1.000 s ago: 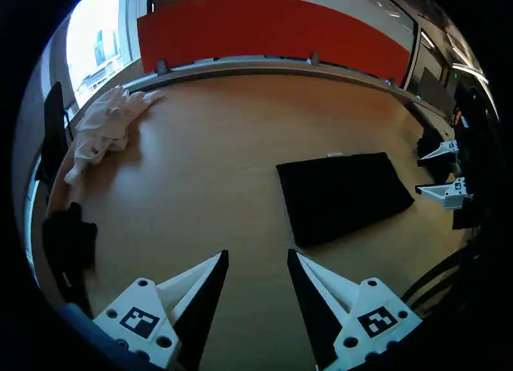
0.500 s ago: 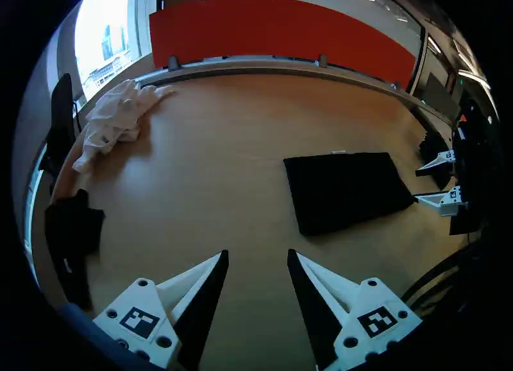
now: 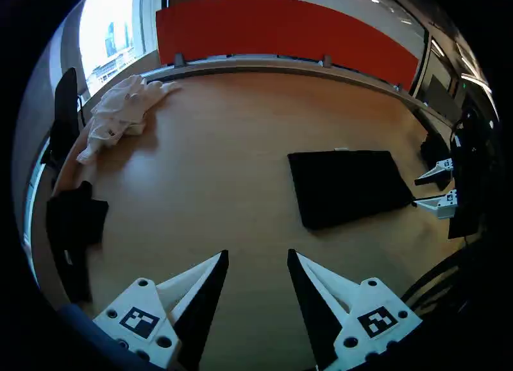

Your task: Fold towel

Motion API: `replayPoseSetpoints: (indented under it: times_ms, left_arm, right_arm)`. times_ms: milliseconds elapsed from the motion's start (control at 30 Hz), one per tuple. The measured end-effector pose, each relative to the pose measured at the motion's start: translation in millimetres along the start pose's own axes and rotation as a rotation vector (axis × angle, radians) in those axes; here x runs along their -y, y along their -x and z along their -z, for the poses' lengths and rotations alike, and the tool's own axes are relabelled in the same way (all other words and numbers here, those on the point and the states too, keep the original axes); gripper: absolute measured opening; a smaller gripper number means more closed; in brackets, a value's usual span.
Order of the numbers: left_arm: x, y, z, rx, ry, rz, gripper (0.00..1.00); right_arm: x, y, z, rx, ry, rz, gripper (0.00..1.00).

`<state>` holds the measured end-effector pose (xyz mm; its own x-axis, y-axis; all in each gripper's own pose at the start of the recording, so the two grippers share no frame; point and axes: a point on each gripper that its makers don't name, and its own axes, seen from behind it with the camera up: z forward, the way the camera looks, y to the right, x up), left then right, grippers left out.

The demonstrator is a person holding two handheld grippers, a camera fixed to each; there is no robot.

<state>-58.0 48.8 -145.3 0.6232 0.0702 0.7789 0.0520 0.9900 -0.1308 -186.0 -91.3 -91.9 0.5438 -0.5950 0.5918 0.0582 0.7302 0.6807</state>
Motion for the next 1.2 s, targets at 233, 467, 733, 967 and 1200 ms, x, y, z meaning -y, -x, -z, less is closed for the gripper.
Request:
replayPoseSetpoints:
  times_ms: [233,467,733,967,1200]
  left_arm:
    - [1.6,3,1.3,0.002,-0.002,0.004,0.67]
    - [3.2,5,2.0,0.004,-0.005,0.006,0.67]
    - [6.1,6,2.9,0.005,-0.007,0.008,0.67]
    - [8.0,7,2.3,0.007,-0.01,0.007,0.67]
    - [8.7,8,1.0,0.01,-0.009,0.011,0.67]
  right_arm:
    - [5,10,-1.8,0.036,-0.031,0.003,0.69]
    - [10,16,-0.4,0.069,-0.063,0.001,0.49]
    - [11,15,-2.3,0.076,-0.076,0.001,0.38]
    - [11,14,-4.5,0.08,-0.079,0.012,0.24]
    - [13,12,-2.9,0.08,-0.091,0.013,0.07]
